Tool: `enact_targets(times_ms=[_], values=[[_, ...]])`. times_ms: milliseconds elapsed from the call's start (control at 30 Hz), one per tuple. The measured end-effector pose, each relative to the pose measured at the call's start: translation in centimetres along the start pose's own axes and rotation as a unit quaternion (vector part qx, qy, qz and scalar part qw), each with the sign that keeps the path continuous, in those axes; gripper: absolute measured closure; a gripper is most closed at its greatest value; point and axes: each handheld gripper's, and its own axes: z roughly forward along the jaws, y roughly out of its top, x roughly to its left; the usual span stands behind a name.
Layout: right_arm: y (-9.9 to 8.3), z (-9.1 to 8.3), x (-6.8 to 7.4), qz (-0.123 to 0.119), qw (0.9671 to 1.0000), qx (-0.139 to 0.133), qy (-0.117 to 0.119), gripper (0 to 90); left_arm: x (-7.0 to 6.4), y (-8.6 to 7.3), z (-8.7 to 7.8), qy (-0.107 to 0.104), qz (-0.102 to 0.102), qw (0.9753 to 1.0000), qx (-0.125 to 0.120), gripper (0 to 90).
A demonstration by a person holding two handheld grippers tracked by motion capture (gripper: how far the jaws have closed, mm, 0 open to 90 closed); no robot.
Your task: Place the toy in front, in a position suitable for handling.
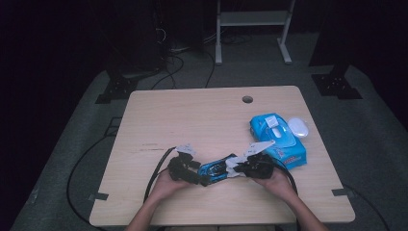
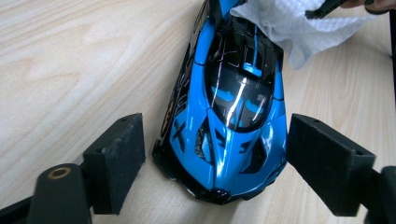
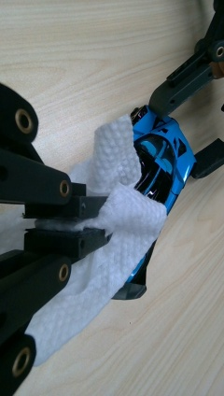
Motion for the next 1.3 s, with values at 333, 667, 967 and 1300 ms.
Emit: enact_targets(times_ms=[333,667,967,1300], values=[[-0.4,-0.1,0.3,-0.012,0.9998,-0.011,-0.009,84.9,0.3,0.0,-0.1,-0.009,-0.023,0.9997,-0.005,24.2],[-1.0,-0.3,0.7,-0.022,0.9994,-0.023,-0.013,85.0,-0.1,-0.1,0.1,-0.006,-0.015,0.9999,-0.004,24.7],[-1.4,-0.6,1.1,-0.030,0.9991,-0.026,-0.017,85.1,-0.8,0.0,0.3,0.009,0.003,0.9999,0.005,23.2],[-2.0,-1.0,1.6,-0.041,0.9986,-0.029,-0.015,85.3,-1.1,0.0,0.4,-0.007,0.010,0.9999,0.011,26.3]])
